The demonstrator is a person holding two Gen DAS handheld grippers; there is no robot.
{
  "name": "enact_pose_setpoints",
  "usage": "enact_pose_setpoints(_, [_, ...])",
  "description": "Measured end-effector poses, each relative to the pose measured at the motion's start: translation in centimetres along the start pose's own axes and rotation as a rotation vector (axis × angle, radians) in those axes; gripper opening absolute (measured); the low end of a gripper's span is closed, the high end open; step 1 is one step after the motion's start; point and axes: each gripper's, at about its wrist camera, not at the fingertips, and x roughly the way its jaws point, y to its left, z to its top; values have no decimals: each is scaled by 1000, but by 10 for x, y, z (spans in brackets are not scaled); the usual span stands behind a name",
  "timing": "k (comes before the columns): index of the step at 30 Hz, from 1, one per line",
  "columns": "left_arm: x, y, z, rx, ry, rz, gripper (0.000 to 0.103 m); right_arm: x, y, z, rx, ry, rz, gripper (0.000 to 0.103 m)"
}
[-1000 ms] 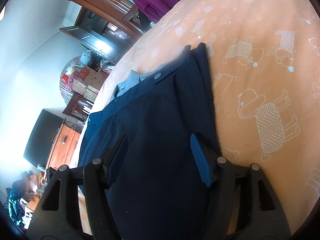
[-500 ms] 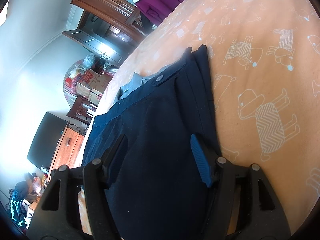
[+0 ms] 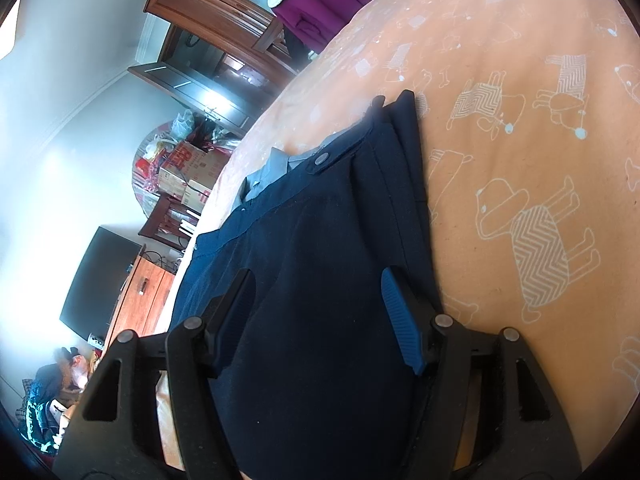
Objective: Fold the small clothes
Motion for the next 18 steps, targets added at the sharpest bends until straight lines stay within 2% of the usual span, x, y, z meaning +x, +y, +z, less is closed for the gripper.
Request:
enact_pose_setpoints(2, [-5, -7, -10, -24, 30, -59, 5, -1, 1, 0, -2, -1, -2, 64])
enact_pose_setpoints(3, [-5, -15, -20, -31, 58, -98, 16, 0, 0, 0, 0, 0, 0, 64])
enact_pose_setpoints(4, [-2, -22, -29, -25, 86, -105, 36, -1, 0, 0, 0, -1, 0, 64])
enact_pose_setpoints(5, [5, -30, -41, -11, 119, -101, 45, -1, 0, 0, 0, 0, 2, 64])
enact_pose_setpoints(6, [12, -37, -44, 1, 137, -99, 50, 0, 0, 0, 0, 1, 1, 65])
enact_pose_setpoints(8, [28, -51, -61, 43, 182, -87, 52, -1, 0, 0, -1, 0, 0, 65])
enact_pose_setpoints(9, [37, -55, -67, 53, 176, -64, 53, 0, 0, 0, -1, 0, 0, 65])
enact_pose_setpoints(12, [49, -61, -72, 62, 120, -14, 54, 0, 0, 0, -1, 0, 1, 65])
enact_pose_setpoints(15, [59, -63, -66, 48, 69, -8, 54, -1, 0, 0, 0, -1, 5, 65])
enact_pose_setpoints(17, [69, -64, -60, 64, 35, 3, 51, -2, 0, 0, 1, -2, 10, 66])
enact_pose_setpoints(18, [75, -62, -53, 64, 28, 12, 43, -2, 0, 0, 1, -2, 12, 66])
